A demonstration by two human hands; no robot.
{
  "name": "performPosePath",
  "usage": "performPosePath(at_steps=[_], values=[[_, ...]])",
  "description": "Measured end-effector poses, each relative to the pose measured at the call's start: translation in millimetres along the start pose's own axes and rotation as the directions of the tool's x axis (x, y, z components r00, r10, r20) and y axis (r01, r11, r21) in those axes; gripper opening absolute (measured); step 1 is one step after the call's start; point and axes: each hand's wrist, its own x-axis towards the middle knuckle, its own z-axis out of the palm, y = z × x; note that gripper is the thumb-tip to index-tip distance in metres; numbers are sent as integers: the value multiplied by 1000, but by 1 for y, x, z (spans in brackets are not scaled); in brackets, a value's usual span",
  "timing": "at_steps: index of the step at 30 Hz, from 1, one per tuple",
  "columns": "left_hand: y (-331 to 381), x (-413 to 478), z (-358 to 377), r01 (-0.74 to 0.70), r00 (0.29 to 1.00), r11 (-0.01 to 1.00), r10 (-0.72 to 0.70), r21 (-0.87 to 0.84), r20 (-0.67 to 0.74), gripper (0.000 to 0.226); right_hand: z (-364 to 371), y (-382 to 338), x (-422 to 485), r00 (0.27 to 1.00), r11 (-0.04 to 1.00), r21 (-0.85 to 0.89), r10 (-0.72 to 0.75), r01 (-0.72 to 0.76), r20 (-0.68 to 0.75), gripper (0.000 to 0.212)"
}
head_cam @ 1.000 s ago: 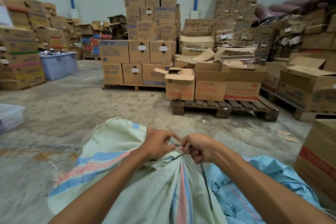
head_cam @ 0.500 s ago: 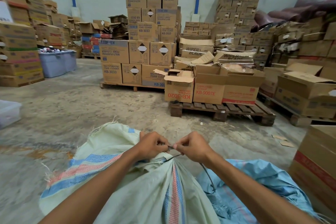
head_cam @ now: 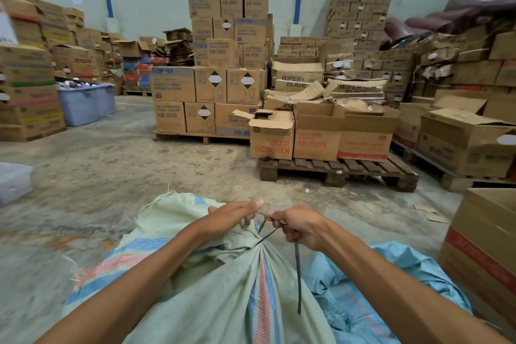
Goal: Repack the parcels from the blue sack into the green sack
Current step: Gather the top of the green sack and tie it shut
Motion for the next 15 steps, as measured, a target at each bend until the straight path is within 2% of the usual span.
performPosePath(at_steps=[3, 6, 9, 11, 13, 15], values=[[8, 1, 4, -27, 999, 997, 29, 70, -27, 59, 5, -5, -2, 1000, 1000, -8, -6, 6, -28, 18], [5, 3, 4, -114, 992, 992, 112, 47, 52, 48, 10, -7, -6, 998, 999, -45, -9, 6, -64, 14], [0, 7, -1, -173, 984, 982, 169, 75, 54, 45, 11, -7, -8, 993, 995, -98, -37, 26, -114, 16], [-2, 11, -6, -178, 982, 936, 188, 304, -6, 41, 12, -3, -3, 971, 963, -259, -127, 72, -203, 22], [-1, 11, -12, -138, 968, 764, 239, 630, -78, 34, 14, 1, 1, 927, 858, -502, -267, 105, -263, 20], [-4, 8, -20, -50, 959, 602, 251, 797, -130, 31, 17, 11, -1, 919, 794, -598, -308, 105, -248, 20]])
